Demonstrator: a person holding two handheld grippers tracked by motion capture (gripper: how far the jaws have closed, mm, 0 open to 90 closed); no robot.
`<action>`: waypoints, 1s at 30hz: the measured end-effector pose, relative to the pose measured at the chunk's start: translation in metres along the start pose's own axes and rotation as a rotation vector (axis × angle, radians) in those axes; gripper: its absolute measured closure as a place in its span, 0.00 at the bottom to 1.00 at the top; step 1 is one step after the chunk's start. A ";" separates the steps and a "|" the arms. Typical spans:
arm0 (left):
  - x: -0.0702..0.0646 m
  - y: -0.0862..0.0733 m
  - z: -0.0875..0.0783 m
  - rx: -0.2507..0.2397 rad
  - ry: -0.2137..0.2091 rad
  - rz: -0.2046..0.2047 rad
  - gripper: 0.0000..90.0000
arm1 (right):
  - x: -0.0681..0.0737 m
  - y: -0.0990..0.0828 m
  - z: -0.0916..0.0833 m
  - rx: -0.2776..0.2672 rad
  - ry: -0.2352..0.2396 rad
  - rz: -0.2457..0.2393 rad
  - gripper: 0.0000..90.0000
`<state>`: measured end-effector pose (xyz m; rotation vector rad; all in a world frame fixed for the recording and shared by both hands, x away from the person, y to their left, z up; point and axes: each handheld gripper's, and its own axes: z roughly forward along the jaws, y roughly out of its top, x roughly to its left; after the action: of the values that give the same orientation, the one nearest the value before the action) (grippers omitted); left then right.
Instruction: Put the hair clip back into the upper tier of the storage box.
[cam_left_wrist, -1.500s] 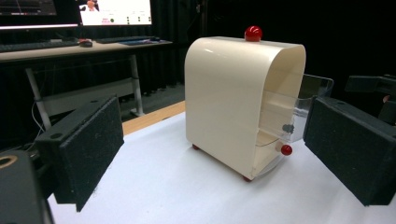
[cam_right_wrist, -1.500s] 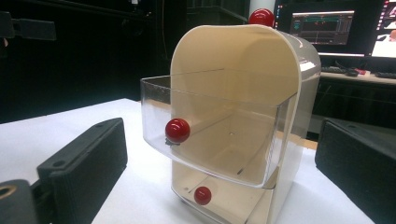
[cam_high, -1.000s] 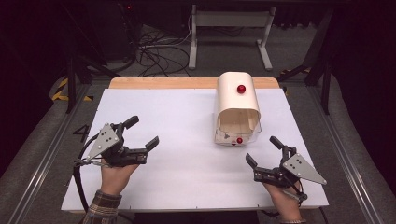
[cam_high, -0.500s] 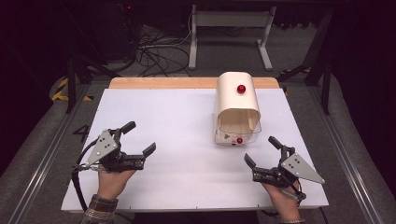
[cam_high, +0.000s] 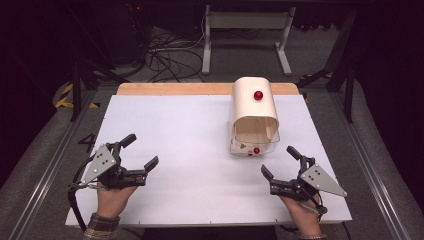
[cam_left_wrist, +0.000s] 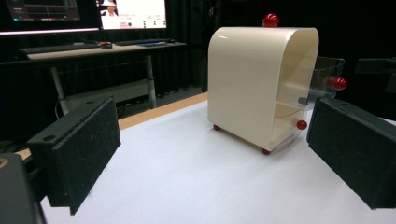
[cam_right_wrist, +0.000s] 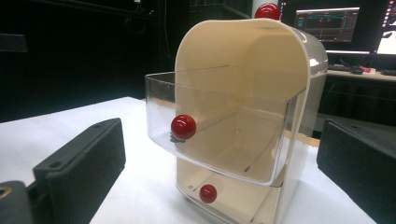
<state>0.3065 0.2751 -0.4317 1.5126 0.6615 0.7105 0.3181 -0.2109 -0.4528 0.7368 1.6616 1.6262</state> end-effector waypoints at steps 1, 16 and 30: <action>0.000 -0.001 -0.001 0.001 0.002 0.005 0.04 | 0.000 0.000 0.000 0.001 -0.001 -0.001 0.02; 0.003 -0.011 -0.007 -0.001 -0.005 0.002 0.04 | 0.000 -0.001 0.001 0.002 0.002 0.000 0.02; 0.005 -0.017 -0.016 0.002 -0.008 0.006 0.04 | 0.000 0.000 0.000 0.002 0.001 -0.004 0.03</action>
<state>0.2975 0.2897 -0.4479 1.5186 0.6526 0.7082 0.3179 -0.2109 -0.4530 0.7328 1.6642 1.6225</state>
